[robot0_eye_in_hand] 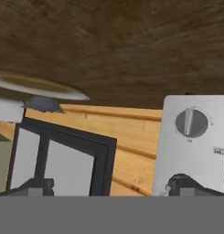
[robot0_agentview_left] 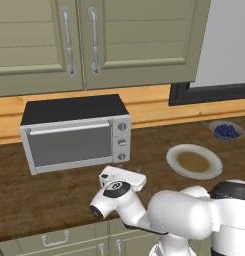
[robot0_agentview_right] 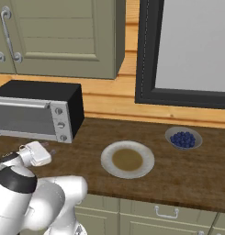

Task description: Pick up the kebab skewer and baguette bread, and place them inside the toaster oven. Close the toaster oven door and start by setting the timer.

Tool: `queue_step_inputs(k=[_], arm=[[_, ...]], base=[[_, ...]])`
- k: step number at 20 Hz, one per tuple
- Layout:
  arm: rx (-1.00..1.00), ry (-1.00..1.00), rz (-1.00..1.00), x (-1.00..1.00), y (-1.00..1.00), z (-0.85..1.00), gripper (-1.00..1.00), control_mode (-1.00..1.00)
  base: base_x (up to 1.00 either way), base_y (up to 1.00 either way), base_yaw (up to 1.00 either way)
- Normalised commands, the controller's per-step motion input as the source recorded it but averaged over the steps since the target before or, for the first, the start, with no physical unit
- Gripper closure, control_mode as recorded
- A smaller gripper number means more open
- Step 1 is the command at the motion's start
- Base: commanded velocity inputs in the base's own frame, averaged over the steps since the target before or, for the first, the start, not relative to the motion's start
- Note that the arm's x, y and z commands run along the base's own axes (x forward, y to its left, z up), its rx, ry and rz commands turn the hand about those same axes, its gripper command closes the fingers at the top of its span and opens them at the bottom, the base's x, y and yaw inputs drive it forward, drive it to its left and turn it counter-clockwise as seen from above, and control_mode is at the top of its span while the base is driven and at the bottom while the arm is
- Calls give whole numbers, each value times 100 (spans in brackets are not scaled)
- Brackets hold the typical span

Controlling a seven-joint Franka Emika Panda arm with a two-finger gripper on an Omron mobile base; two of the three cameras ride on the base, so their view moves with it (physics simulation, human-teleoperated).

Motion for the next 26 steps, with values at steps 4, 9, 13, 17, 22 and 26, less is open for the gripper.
queue_step_inputs(k=[4, 9, 13, 17, 22, 26], arm=[[-1, 14, 14, 14, -4, 16, -100, -100], [0, 13, 7, 19, -9, 17, -100, -100], [-1, 7, 4, 0, -28, 3, -100, -100], [-3, 3, 3, -4, -18, 0, -100, -100], [0, 1, 2, 0, -22, 0, -100, -100], [0, 0, 5, 0, -36, -10, -100, -100]], base=[[0, 0, 0], [0, 0, 0], [0, 0, 0], [0, 0, 0], [0, 0, 0], [0, 0, 0]])
